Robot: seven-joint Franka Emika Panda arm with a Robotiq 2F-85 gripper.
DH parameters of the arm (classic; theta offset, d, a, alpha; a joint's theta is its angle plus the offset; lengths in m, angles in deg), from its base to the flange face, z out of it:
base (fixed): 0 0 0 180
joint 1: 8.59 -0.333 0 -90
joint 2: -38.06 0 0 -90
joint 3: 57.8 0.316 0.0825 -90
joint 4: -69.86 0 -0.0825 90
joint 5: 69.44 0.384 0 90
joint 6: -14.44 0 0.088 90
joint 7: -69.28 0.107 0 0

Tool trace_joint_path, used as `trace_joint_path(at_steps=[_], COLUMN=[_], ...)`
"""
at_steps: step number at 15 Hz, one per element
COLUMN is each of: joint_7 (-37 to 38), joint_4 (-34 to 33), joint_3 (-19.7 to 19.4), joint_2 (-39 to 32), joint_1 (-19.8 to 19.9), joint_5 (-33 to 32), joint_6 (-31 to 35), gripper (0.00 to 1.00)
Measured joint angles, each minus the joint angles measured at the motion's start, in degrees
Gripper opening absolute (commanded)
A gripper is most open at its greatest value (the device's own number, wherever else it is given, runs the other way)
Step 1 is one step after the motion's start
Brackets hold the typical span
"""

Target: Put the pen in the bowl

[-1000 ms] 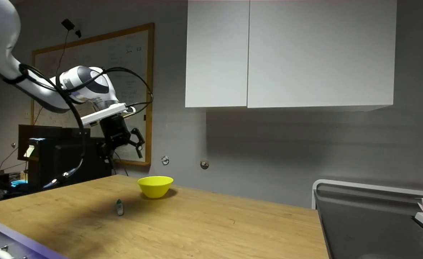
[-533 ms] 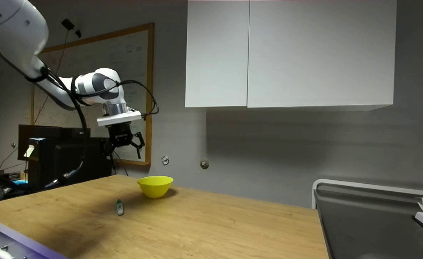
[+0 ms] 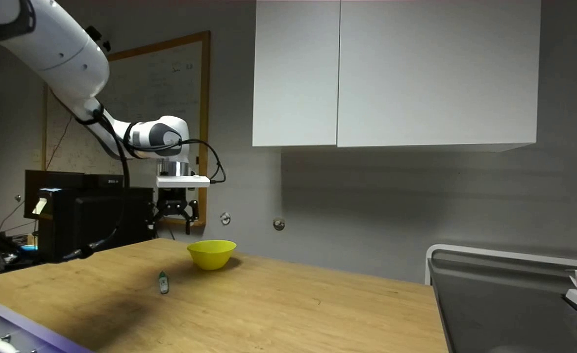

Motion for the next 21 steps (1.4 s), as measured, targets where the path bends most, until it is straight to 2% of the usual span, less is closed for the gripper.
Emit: trace_joint_path(at_steps=[5,11,16,21], joint_7=[-0.2,-0.2,2.5,8.8], joint_4=[-5.7,-8.9,-7.8,-2.3], joint_3=[2.2,3.1,3.1,4.1], joint_2=[-7.6,-12.2,-13.6,-13.8], joint_1=[0.5,1.9,3.9,3.9], joint_5=[-1.3,-2.6,-3.6,-8.6], joint_6=[-3.7,-3.3,1.1,4.5], gripper=[1.00,1.00,1.00,1.00])
